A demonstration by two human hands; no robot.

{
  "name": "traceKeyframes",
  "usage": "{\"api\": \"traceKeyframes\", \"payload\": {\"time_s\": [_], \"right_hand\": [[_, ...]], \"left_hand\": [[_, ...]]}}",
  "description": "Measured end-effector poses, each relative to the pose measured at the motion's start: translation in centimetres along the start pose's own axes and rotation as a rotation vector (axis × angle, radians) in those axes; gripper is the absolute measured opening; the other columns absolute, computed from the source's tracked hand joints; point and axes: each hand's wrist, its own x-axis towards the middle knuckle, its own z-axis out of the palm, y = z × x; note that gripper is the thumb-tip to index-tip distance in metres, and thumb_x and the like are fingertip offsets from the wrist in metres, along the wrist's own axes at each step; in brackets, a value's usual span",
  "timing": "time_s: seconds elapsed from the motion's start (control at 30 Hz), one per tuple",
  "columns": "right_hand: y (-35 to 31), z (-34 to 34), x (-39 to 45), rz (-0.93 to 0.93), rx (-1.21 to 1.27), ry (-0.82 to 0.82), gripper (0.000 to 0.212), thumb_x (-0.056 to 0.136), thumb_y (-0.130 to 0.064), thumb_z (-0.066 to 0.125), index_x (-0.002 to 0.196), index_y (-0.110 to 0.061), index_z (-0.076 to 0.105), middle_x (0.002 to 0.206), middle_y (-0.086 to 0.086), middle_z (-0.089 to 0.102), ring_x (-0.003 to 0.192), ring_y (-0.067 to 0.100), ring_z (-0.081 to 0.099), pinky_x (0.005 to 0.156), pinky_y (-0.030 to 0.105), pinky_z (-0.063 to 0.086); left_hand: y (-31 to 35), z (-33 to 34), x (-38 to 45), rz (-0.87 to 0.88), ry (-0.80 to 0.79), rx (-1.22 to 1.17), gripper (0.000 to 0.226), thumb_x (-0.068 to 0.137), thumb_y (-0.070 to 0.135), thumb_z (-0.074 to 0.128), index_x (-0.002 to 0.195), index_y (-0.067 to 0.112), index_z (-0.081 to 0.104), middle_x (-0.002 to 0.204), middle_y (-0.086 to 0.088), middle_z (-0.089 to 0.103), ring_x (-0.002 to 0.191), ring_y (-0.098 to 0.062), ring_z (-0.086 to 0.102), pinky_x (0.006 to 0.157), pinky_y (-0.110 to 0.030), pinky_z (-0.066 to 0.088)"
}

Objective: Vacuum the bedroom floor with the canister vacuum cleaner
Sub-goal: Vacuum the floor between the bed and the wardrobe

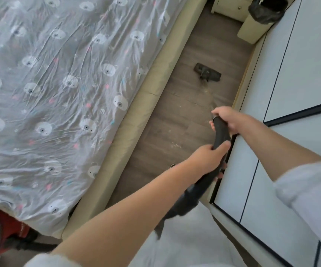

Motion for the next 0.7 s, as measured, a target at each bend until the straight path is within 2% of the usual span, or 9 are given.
{"api": "traceKeyframes", "payload": {"time_s": [0.1,0.2,0.27,0.33,0.43,0.53,0.63,0.7], "right_hand": [[-4.0,-2.3,4.1,-0.007,0.042,0.088,0.032,0.097,-0.029,0.049,0.116,-0.005,0.043,0.081,0.011,0.055,0.058,0.017,0.053,0.041,0.02,0.049],[-5.8,-1.2,6.1,-0.047,0.051,0.131,0.03,0.095,-0.026,0.052,0.116,-0.008,0.044,0.088,0.012,0.056,0.056,0.018,0.055,0.044,0.022,0.05],[-5.7,1.3,6.3,-0.076,0.05,0.129,0.023,0.095,-0.023,0.049,0.11,-0.007,0.042,0.08,0.013,0.056,0.055,0.021,0.054,0.05,0.027,0.05],[-4.3,4.6,5.5,-0.084,0.069,0.095,0.017,0.096,-0.021,0.047,0.103,-0.006,0.043,0.071,0.013,0.054,0.056,0.023,0.054,0.056,0.032,0.05],[0.1,10.1,2.1,-0.069,0.089,-0.025,0.016,0.099,-0.023,0.046,0.095,-0.007,0.047,0.073,0.012,0.053,0.062,0.024,0.054,0.068,0.036,0.051],[5.7,14.3,-2.5,-0.056,0.142,-0.197,0.016,0.1,-0.024,0.052,0.095,-0.014,0.041,0.079,0.011,0.049,0.074,0.025,0.054,0.077,0.044,0.051],[10.4,17.0,-7.2,0.015,0.175,-0.377,0.022,0.1,-0.021,0.054,0.1,-0.016,0.032,0.087,0.01,0.046,0.079,0.025,0.052,0.062,0.037,0.055],[12.3,18.3,-9.5,0.043,0.183,-0.432,0.024,0.1,-0.02,0.054,0.104,-0.016,0.03,0.093,0.013,0.046,0.083,0.028,0.053,0.061,0.037,0.054]], "left_hand": [[4.0,-0.5,5.3,0.008,0.009,0.045,0.044,0.099,0.058,0.051,0.106,0.015,0.059,0.077,-0.002,0.071,0.046,-0.012,0.064,0.051,-0.024,0.054],[4.8,-3.1,6.5,-0.017,0.038,-0.007,0.047,0.096,0.059,0.056,0.107,0.014,0.06,0.066,-0.001,0.071,0.042,-0.016,0.062,0.044,-0.023,0.05],[3.6,-5.1,5.8,-0.032,0.065,-0.01,0.045,0.094,0.061,0.056,0.099,0.015,0.059,0.059,0.001,0.069,0.04,-0.018,0.059,0.042,-0.024,0.048],[1.3,-7.2,3.6,-0.035,0.077,-0.013,0.045,0.094,0.061,0.056,0.1,0.016,0.058,0.059,0.001,0.067,0.04,-0.019,0.057,0.041,-0.025,0.046],[-3.7,-9.8,-2.4,-0.069,0.088,0.009,0.048,0.094,0.062,0.055,0.109,0.018,0.063,0.066,-0.002,0.068,0.044,-0.019,0.058,0.043,-0.026,0.047],[-9.0,-10.8,-10.1,-0.142,0.105,-0.003,0.048,0.094,0.06,0.054,0.109,0.017,0.066,0.067,-0.005,0.067,0.045,-0.022,0.058,0.045,-0.027,0.047],[-12.2,-10.5,-17.4,-0.268,0.11,-0.054,0.038,0.1,0.051,0.053,0.107,0.018,0.07,0.066,-0.006,0.065,0.046,-0.025,0.058,0.047,-0.027,0.047],[-12.9,-10.3,-20.8,-0.34,0.075,-0.104,0.036,0.099,0.049,0.054,0.105,0.018,0.071,0.067,-0.008,0.064,0.047,-0.026,0.058,0.048,-0.026,0.047]]}}
